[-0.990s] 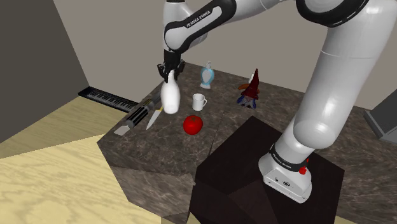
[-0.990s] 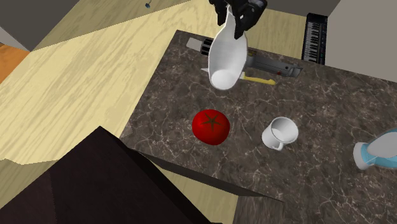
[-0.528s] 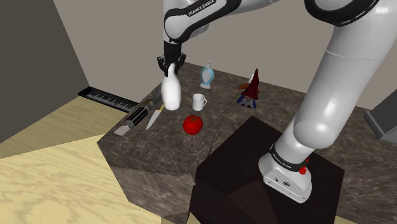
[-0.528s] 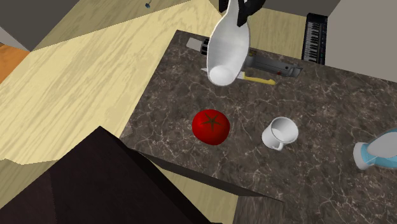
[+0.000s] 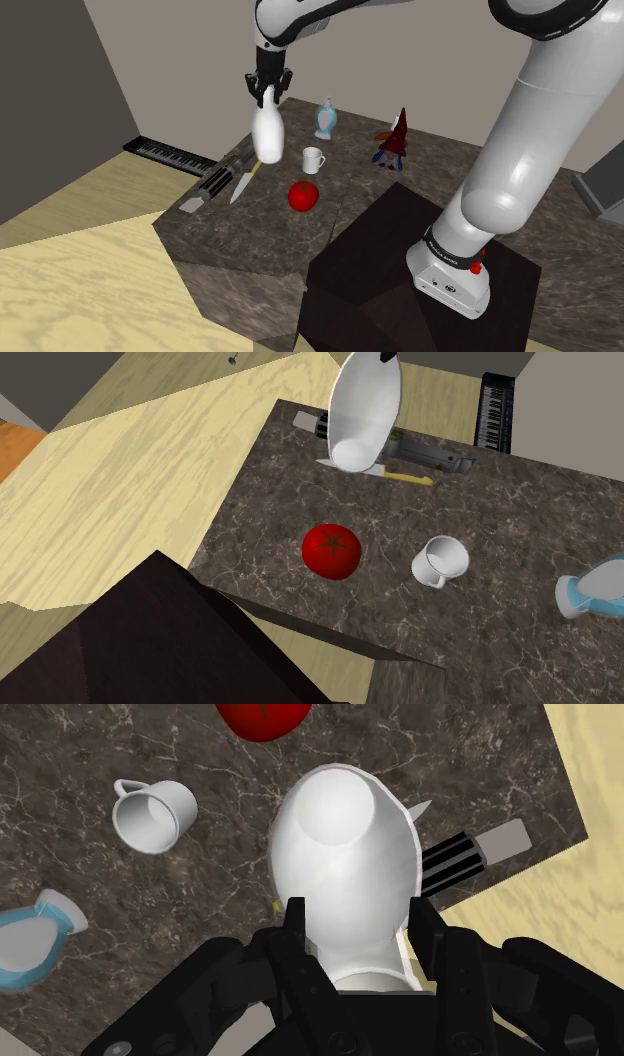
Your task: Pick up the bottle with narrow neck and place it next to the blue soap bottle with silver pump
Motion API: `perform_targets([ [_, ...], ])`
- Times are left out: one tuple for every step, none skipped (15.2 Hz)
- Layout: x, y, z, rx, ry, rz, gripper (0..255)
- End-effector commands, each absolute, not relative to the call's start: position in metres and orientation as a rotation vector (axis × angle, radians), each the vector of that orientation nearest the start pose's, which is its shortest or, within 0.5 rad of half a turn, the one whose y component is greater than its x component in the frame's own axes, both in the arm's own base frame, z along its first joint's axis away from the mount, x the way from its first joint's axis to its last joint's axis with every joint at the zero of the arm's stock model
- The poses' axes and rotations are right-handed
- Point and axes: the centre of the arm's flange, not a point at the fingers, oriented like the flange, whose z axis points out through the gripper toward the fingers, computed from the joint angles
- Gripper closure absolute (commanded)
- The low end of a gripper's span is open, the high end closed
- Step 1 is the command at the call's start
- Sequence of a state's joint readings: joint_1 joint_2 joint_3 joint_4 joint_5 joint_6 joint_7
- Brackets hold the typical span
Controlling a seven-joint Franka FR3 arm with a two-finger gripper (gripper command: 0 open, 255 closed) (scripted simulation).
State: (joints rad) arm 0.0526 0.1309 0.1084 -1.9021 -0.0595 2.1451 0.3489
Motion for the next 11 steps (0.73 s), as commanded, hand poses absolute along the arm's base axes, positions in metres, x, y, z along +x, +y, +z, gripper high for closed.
perform_targets([
  [0.595, 0.092, 0.454, -3.134, 0.251, -0.187, 255],
  [0.595, 0.092, 0.459, -3.134, 0.251, -0.187, 255],
  [0.595, 0.092, 0.464, -3.134, 0.251, -0.187, 255],
  [0.595, 0.092, 0.469, -3.134, 0.251, -0.187, 255],
  [0.595, 0.092, 0.475, -3.134, 0.251, -0.187, 255],
  [0.595, 0.092, 0.480, -3.134, 0.251, -0.187, 255],
  [0.595, 0.092, 0.485, -3.134, 0.251, -0.187, 255],
  [0.595, 0.092, 0.491, -3.134, 0.251, -0.187, 255],
  [0.595, 0.092, 0.496, -3.134, 0.251, -0.187, 255],
  [0.595, 0.092, 0.501, -3.134, 0.251, -0.187, 255],
  [0.595, 0.092, 0.506, -3.134, 0.251, -0.187, 255],
])
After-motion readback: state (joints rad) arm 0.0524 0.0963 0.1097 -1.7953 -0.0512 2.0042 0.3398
